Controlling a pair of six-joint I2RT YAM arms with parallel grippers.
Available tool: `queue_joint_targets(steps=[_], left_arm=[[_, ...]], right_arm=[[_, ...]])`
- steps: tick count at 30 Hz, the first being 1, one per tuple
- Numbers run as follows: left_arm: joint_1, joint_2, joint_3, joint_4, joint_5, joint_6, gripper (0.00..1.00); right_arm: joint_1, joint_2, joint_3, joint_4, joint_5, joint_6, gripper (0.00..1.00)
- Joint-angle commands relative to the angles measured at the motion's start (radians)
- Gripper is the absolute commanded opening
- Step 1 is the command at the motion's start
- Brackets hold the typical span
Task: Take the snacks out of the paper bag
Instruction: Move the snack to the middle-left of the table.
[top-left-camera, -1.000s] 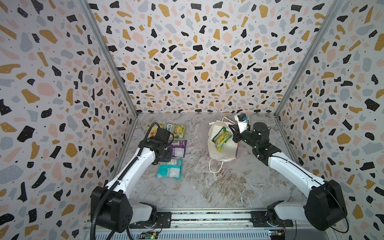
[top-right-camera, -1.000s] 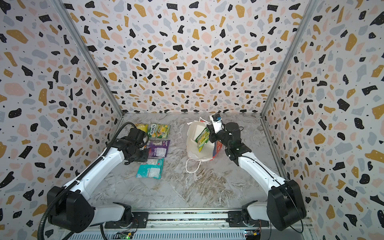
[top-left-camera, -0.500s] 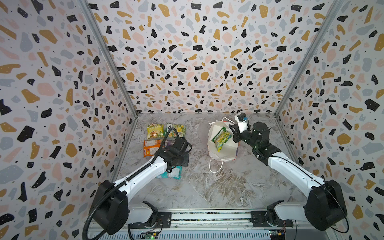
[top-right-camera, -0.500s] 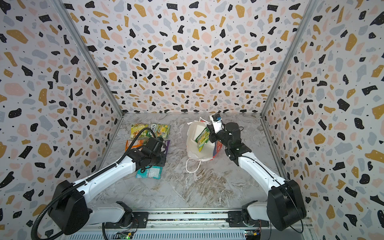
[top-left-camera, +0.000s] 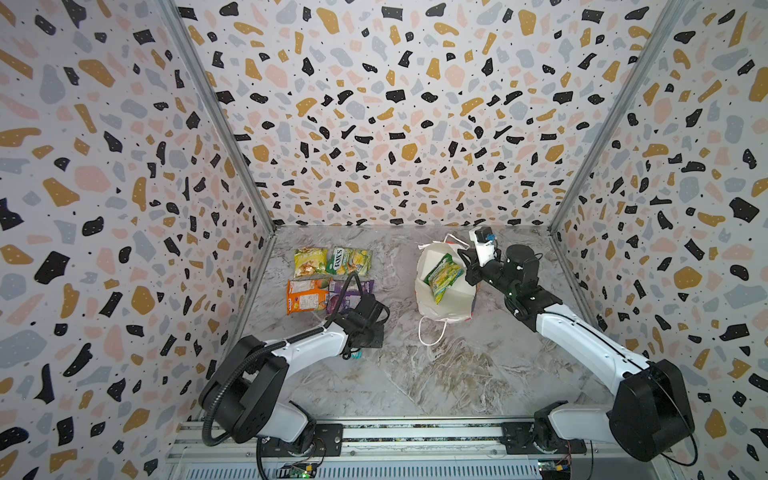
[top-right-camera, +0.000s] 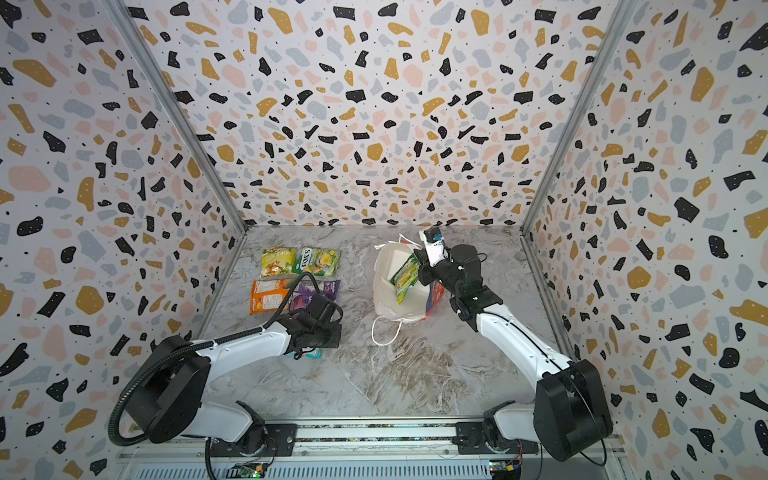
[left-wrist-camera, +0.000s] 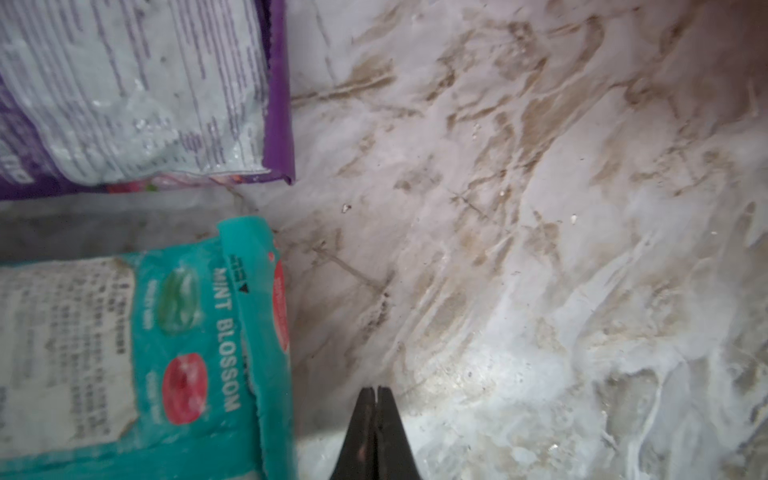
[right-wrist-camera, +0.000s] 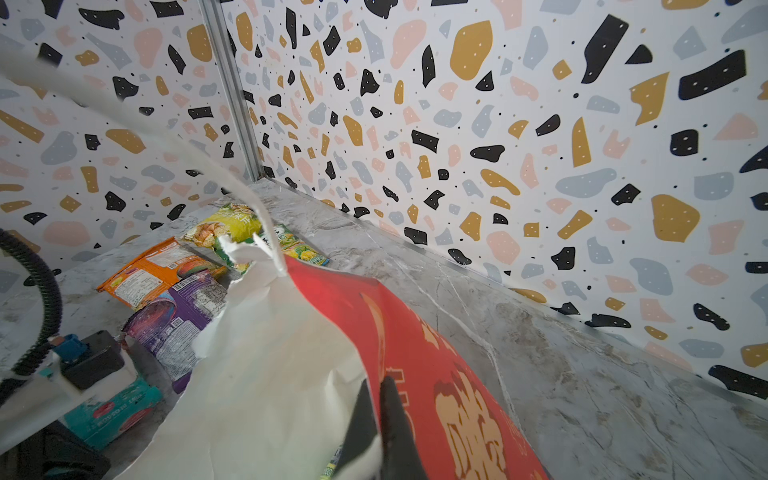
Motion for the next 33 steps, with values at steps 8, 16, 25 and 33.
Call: queue_joint_targets(steps=[8,16,25,33], left_arm=[[0.115,0.005,-0.084,0.065,-0.053,-0.024,0.00],[0.170,-0.010,-0.101,0.035,-0.085,0.012,0.00],[0.262,-0.099,-0.140,0.007,-0.152,0.014,0.00],[0.322,-0.084,-0.110,0.013,-0.155,0.082,0.00]], right_arm=[[-0.005,-0.018,0.025,0.015,0.012,-0.005,0.00],[-0.006,-0.022,0.023,0.018,0.010,-0.003,0.00],[-0.007,-0.024,0.022,0.019,0.009,-0.004,0.00],[-0.006,-0.031,0.019,0.019,0.008,-0.004,0.00]])
